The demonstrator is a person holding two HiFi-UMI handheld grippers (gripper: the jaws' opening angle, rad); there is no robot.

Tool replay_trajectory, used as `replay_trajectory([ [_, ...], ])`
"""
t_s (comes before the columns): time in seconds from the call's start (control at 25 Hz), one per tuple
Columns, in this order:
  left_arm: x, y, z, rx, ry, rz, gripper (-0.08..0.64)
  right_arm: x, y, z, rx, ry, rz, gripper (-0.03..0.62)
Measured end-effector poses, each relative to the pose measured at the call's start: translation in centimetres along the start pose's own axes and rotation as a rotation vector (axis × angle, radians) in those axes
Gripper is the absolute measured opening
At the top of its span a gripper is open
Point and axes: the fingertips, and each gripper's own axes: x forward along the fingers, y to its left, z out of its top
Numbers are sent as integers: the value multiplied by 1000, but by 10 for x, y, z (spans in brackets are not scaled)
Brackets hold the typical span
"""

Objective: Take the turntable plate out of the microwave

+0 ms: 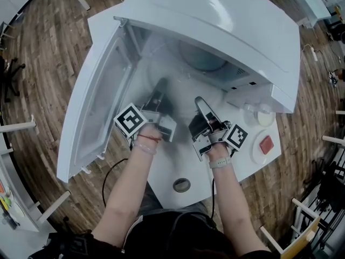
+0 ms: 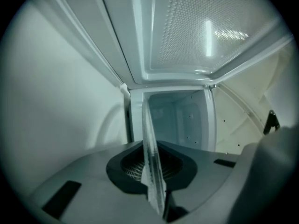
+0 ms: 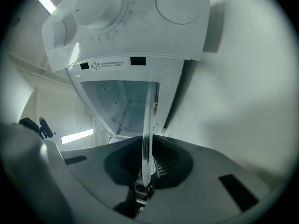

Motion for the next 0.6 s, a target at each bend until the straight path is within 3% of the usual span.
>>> replay_trajectory([
  [0.6,-38,-7,-10,-42,-49,-15,32,-24,5,-25,-18,28,24,41],
])
